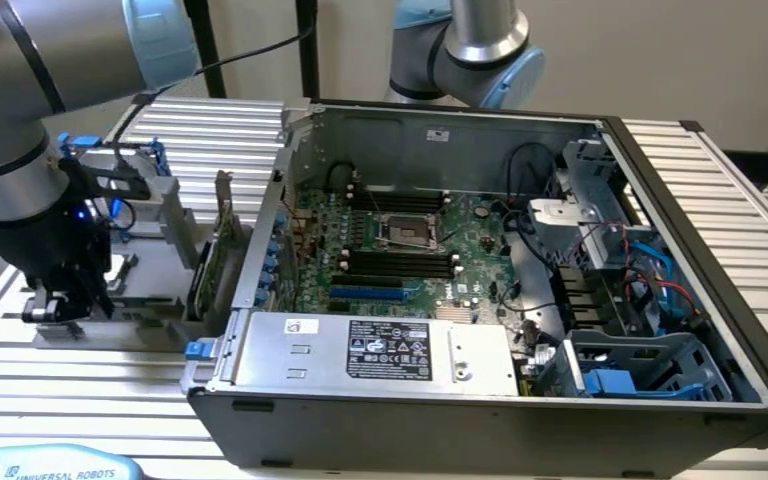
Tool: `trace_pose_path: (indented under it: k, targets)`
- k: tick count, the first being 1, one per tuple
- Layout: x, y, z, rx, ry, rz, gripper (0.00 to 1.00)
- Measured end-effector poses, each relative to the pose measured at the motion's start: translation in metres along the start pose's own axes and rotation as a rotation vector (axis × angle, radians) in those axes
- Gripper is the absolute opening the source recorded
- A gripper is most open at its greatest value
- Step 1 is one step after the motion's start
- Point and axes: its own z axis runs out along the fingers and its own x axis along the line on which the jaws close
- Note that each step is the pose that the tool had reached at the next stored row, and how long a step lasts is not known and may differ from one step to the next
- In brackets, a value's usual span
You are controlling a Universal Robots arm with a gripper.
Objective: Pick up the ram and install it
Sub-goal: 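Pick up the ram and move it above insertion slot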
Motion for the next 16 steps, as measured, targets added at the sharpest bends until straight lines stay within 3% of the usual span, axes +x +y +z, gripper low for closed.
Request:
trace_pose_path:
  k: [16]
  targets:
    - [-0.001,-0.0052,-0.0719,-0.0008,-0.0022,0.0,0.13]
